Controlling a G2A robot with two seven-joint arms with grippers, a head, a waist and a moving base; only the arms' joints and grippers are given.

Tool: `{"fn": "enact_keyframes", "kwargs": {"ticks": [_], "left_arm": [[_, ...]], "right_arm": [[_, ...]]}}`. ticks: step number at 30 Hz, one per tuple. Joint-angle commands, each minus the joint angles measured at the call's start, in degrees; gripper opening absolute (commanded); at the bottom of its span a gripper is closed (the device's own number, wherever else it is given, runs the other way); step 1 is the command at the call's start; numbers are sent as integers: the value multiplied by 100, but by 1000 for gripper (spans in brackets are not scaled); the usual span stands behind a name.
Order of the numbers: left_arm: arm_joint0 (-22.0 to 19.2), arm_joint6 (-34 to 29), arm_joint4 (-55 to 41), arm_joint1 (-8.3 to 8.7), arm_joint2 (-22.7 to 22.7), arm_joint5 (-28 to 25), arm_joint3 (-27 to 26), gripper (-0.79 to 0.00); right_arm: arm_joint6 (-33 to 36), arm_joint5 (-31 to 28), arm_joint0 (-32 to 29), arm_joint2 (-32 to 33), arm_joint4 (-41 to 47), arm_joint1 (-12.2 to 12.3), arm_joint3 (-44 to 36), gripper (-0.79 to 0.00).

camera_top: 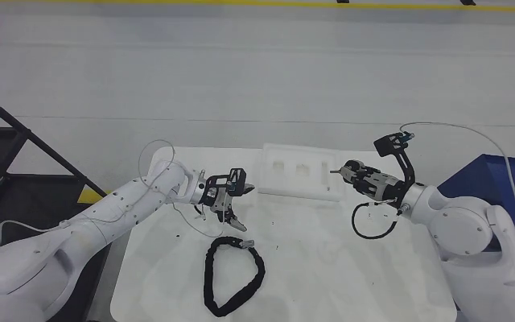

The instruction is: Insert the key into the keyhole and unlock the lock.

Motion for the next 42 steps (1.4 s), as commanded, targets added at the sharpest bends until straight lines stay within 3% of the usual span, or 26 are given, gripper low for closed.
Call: {"fn": "enact_keyframes", "kwargs": {"ticks": [1,13,15,19,30,42], "left_arm": [[0,0,0,0,0,0,0,0],[19,-13,-4,0,-3,28,-1,0],[161,-335,111,0,0,16,-47,0],[424,-337,172,44,-8,0,-110,0],[1065,1049,1611,212,-129,411,-78,0],[1231,1497,2346,-37,-131,445,388,0]], "right_arm": [[0,0,0,0,0,0,0,-785],[0,0,0,0,0,0,0,-785],[0,0,0,0,0,0,0,-785],[0,0,0,0,0,0,0,-785],[0,0,0,0,0,0,0,-785],[0,0,0,0,0,0,0,-785]]}}
